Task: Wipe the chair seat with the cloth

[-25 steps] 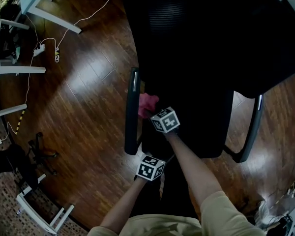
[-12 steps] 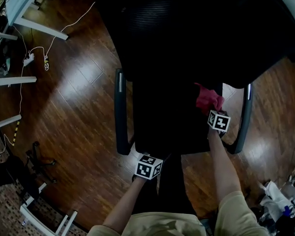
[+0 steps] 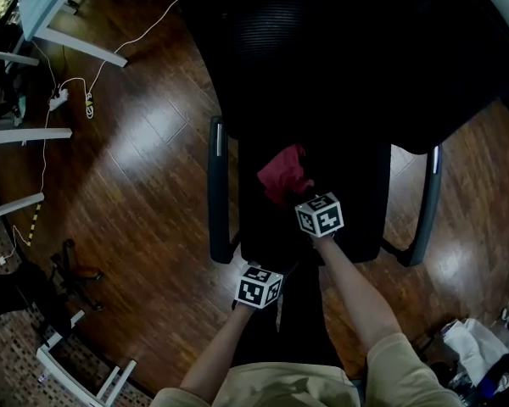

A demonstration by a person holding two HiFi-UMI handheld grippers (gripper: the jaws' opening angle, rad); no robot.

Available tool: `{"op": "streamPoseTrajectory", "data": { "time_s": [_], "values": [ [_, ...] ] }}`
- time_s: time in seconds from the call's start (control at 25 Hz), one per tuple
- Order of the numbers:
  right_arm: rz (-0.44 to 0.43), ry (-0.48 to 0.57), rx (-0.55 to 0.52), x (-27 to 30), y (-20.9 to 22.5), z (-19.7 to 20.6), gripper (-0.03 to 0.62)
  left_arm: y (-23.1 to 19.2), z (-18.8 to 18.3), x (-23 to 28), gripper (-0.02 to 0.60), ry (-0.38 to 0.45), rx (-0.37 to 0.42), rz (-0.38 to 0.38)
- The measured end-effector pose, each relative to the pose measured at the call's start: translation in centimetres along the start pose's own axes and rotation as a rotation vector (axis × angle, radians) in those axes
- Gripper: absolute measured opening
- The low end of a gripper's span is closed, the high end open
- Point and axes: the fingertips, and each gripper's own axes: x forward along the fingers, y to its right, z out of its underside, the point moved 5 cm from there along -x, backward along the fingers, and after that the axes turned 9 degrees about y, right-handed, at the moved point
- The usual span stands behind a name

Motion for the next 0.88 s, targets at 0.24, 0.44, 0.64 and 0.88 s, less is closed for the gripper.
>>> {"op": "streamPoseTrajectory", "data": {
  "time_s": [0.24, 0.44, 0.64, 0.88],
  "values": [
    [-0.206, -0.135, -0.107, 8.6, -8.7, 2.5, 0.015, -1.8, 0.9, -1.8, 0.262, -0.008, -0.004, -0.052],
    [0.084, -0.092, -0.109, 2.4, 0.6, 4.5, 0.015, -2.2, 1.6, -1.4, 0.261, -0.015, -0.012, -0.047],
    [0.616, -0.062, 0.121, -14.2, 15.6, 6.5, 0.014, 0.5, 1.8, -0.1, 0.259, -0.002, -0.051, 0.002],
    [0.709, -0.115, 0.099, -18.2, 18.1, 7.5, 0.014, 2.8, 2.7, 0.9, 0.259, -0.024, -0.038, 0.042]
  ]
}}
